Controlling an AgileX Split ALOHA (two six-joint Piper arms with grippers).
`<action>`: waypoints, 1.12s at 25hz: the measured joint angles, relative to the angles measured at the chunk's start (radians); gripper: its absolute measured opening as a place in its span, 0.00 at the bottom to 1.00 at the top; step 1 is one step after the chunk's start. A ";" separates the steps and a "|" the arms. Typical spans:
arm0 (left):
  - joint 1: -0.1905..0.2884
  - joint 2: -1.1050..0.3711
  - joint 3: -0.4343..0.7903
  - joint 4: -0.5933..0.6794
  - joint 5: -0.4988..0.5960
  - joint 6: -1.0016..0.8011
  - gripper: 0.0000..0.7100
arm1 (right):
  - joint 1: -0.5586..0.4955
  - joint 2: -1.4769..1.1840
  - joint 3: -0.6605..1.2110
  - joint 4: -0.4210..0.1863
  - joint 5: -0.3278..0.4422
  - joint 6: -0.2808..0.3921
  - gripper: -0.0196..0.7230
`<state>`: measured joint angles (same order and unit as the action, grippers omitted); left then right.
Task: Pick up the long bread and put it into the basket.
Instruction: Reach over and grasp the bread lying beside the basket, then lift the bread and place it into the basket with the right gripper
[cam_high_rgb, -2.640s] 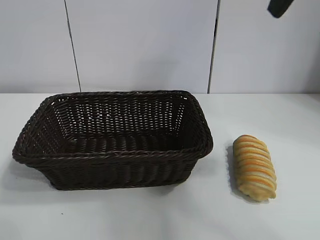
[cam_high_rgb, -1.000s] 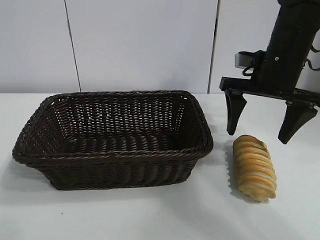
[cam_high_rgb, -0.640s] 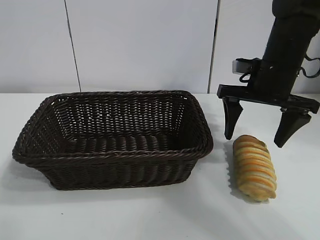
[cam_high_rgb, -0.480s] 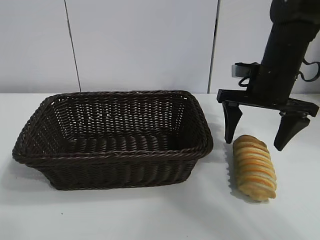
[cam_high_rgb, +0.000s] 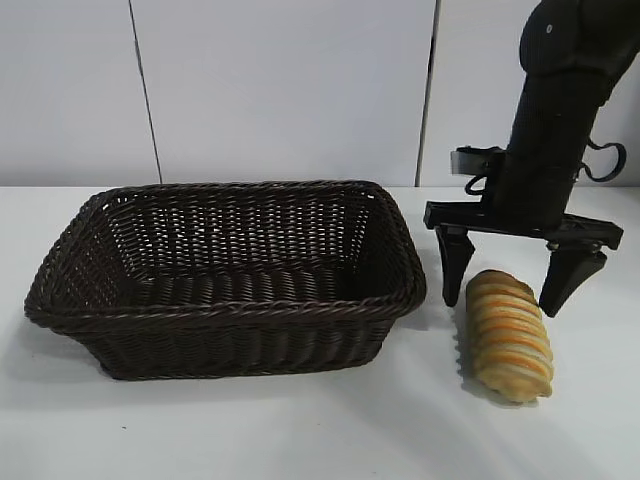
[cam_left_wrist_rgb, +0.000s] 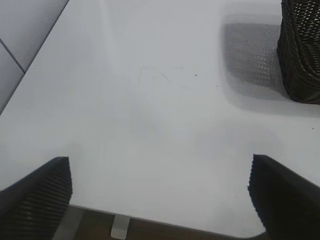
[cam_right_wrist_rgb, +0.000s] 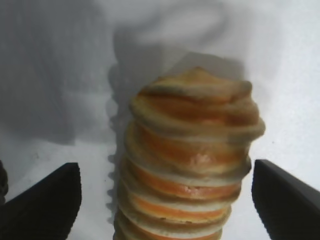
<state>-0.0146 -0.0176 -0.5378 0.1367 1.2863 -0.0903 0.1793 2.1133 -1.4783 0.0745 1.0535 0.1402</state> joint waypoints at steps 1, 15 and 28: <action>0.000 0.000 0.000 0.000 0.000 0.000 0.98 | 0.000 0.000 0.000 -0.003 0.002 0.003 0.48; 0.000 0.000 0.000 0.000 0.000 0.000 0.98 | 0.000 -0.087 -0.070 -0.065 0.113 0.016 0.11; 0.000 0.000 0.000 0.000 0.000 0.000 0.98 | 0.000 -0.428 -0.231 -0.094 0.183 -0.012 0.11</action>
<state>-0.0146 -0.0176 -0.5378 0.1367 1.2863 -0.0903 0.1793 1.6850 -1.7090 -0.0190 1.2366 0.1278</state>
